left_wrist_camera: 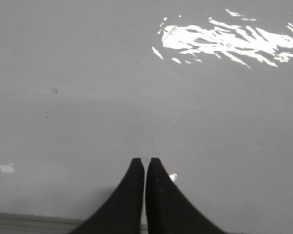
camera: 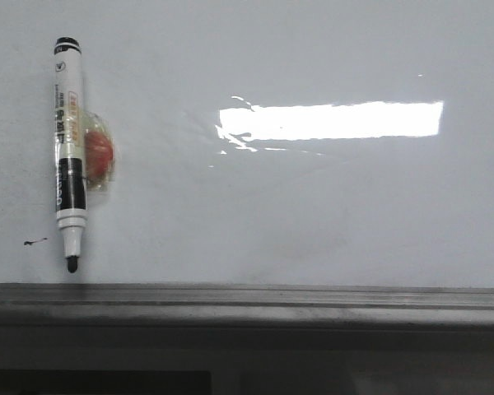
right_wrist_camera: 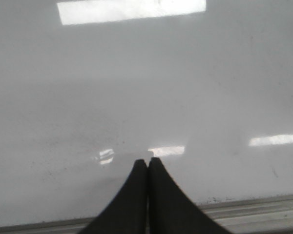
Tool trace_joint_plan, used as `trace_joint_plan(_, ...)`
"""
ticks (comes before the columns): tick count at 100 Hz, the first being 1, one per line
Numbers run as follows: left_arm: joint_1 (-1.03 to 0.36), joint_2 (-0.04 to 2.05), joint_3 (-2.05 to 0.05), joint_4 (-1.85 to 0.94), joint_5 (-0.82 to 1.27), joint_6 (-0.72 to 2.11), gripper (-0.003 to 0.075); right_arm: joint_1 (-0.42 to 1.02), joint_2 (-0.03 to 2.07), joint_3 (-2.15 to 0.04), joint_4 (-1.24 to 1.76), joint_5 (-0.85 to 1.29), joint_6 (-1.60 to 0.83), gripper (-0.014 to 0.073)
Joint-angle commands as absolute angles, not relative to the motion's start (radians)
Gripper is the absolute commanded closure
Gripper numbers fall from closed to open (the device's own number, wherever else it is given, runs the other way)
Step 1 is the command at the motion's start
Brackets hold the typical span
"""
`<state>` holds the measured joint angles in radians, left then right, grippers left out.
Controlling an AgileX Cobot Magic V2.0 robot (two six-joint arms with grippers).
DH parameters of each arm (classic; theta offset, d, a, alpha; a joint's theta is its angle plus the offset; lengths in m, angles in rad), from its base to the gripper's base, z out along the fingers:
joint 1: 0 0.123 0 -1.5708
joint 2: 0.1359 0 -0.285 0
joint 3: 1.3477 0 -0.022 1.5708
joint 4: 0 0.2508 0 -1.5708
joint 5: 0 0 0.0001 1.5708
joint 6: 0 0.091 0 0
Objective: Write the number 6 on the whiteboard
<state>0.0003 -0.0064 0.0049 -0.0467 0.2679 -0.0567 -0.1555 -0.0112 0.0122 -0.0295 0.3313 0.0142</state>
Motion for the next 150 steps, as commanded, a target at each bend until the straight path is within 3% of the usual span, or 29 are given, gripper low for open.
trace_joint_plan(1, 0.001, -0.036, 0.050, -0.047, 0.180, -0.056, 0.0739, -0.160, -0.030, 0.040, -0.026, 0.316, 0.009, 0.0657)
trace_joint_plan(46, 0.001, -0.036, 0.050, -0.047, 0.171, -0.056, 0.0739, -0.160, -0.030, 0.040, 0.034, 0.301, 0.009, 0.0657)
trace_joint_plan(62, -0.001, -0.036, 0.050, -0.047, 0.155, -0.056, 0.0739, -0.160, -0.008, 0.040, -0.116, 0.197, 0.000, 0.0657)
trace_joint_plan(79, -0.001, -0.036, 0.046, -0.050, 0.137, -0.056, 0.0739, -0.160, 0.073, 0.031, 0.009, 0.087, 0.009, 0.0657)
trace_joint_plan(92, -0.001, -0.036, 0.010, -0.074, 0.151, -0.056, 0.0739, -0.150, 0.164, -0.035, 0.105, 0.219, 0.009, 0.0657)
trace_joint_plan(106, -0.001, -0.006, -0.114, -0.137, 0.311, -0.056, 0.0739, -0.106, 0.266, -0.155, 0.151, 0.266, 0.009, 0.0657)
trace_joint_plan(136, -0.001, 0.113, -0.260, -0.176, 0.319, -0.062, 0.0737, -0.065, 0.382, -0.328, 0.151, 0.357, 0.009, 0.0657)
trace_joint_plan(143, -0.003, 0.135, -0.281, -0.241, 0.356, -0.057, 0.0691, -0.065, 0.382, -0.328, 0.151, 0.367, 0.009, 0.0657)
trace_joint_plan(150, -0.006, 0.159, -0.283, -0.254, 0.347, -0.058, 0.0565, -0.058, 0.382, -0.328, 0.151, 0.390, 0.009, 0.0657)
